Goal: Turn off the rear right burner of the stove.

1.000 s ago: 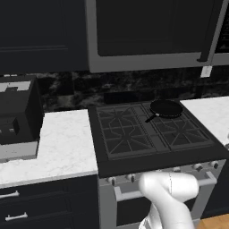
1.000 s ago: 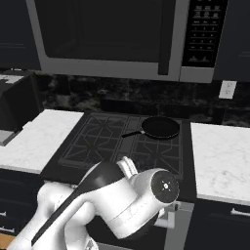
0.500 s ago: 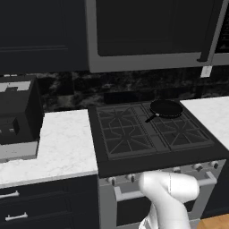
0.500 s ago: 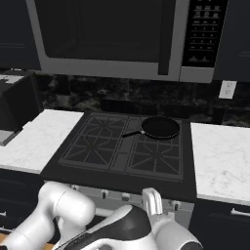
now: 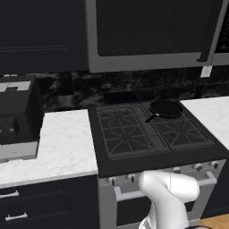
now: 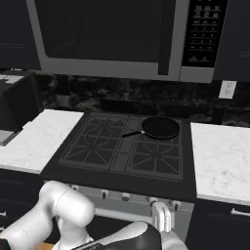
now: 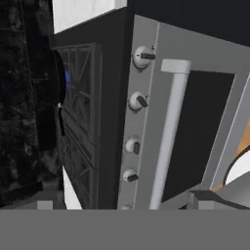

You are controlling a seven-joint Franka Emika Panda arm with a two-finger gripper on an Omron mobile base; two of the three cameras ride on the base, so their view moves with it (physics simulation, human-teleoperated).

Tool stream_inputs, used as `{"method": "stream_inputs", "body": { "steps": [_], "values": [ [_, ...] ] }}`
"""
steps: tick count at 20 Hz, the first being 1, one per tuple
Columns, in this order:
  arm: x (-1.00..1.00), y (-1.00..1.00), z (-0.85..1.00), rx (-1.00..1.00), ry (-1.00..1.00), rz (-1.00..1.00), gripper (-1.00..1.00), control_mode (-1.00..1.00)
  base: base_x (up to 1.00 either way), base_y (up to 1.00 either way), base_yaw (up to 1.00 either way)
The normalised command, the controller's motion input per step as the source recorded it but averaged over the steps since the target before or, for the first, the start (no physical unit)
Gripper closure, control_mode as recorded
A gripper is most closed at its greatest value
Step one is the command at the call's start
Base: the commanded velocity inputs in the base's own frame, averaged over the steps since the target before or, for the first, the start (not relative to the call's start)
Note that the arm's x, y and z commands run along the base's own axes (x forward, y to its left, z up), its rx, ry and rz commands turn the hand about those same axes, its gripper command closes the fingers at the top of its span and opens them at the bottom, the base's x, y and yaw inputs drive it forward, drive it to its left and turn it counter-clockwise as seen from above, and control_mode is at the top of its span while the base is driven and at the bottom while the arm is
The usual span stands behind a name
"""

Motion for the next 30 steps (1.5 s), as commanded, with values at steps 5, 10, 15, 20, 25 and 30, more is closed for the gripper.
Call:
{"method": "stream_inputs", "body": {
  "steps": [5,10,15,20,25,30],
  "values": [
    [0.02,0.00,-0.25,-0.10,-0.12,0.00,-1.00,-1.00,0.00,0.00,0.00],
    [0.17,0.00,-0.31,-0.16,-0.13,0.00,-1.00,-1.00,0.00,0.00,0.00],
    [0.41,0.00,-0.40,-0.17,-0.13,0.00,-1.00,-1.00,0.00,0.00,0.00],
    [0.32,0.00,-0.33,-0.13,-0.13,0.00,-1.00,-1.00,0.00,0.00,0.00],
    [0.30,0.01,-0.18,-0.06,-0.06,0.00,-1.00,-1.00,0.00,0.00,0.00],
    [0.29,0.00,-0.02,0.00,0.00,0.00,-1.00,-1.00,0.00,0.00,0.00]
  ]
}}
